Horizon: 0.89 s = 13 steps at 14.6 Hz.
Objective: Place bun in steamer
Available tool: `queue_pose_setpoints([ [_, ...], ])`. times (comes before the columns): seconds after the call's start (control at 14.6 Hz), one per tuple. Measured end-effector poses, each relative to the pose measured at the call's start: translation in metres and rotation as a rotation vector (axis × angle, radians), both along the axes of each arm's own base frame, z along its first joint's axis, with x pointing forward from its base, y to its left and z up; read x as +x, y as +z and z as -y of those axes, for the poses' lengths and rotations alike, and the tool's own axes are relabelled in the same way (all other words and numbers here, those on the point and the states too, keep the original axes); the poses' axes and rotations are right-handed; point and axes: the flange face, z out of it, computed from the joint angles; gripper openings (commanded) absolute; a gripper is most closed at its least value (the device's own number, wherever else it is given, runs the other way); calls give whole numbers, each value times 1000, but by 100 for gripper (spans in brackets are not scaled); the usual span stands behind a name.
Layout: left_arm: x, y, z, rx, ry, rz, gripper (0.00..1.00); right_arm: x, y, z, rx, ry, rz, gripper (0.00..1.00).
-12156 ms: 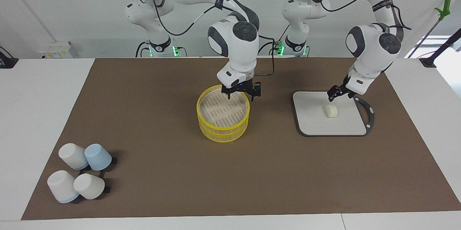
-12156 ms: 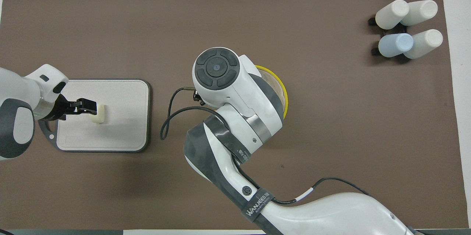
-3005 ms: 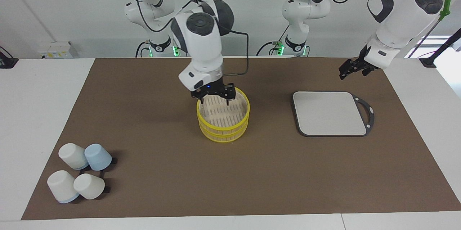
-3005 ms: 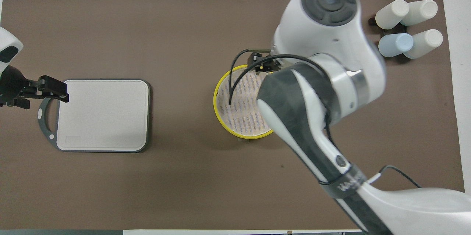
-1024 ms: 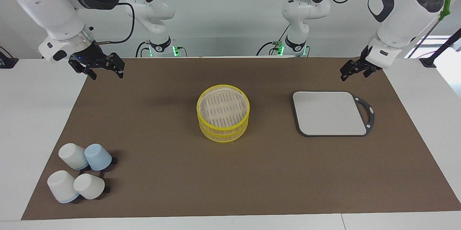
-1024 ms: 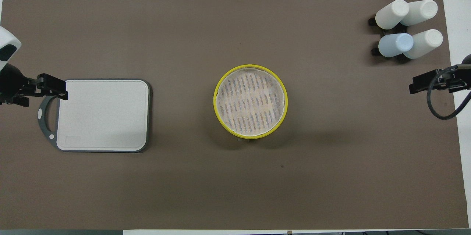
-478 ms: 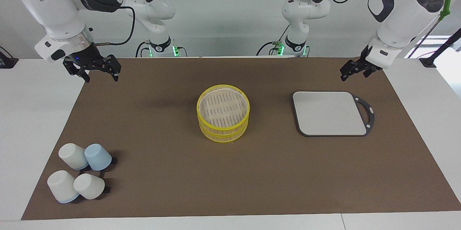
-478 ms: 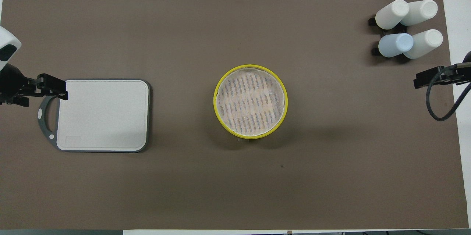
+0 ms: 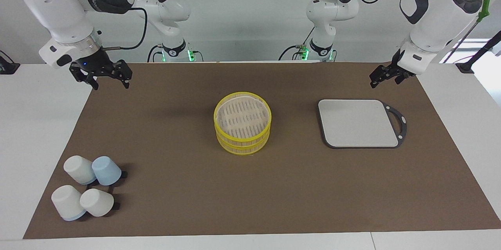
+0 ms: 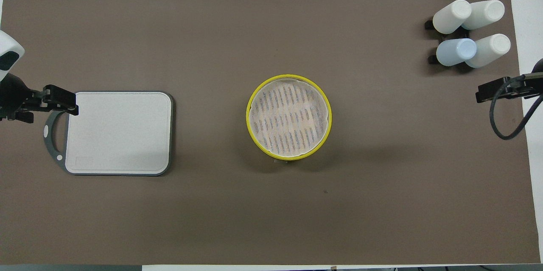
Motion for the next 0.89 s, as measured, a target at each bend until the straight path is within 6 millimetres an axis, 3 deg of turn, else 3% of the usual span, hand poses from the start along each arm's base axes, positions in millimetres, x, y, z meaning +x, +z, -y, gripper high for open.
queue_pose_setpoints([
  [0.89,0,0,0,0,0,0,100,-3,-4,-1,11,-10,-30,100],
])
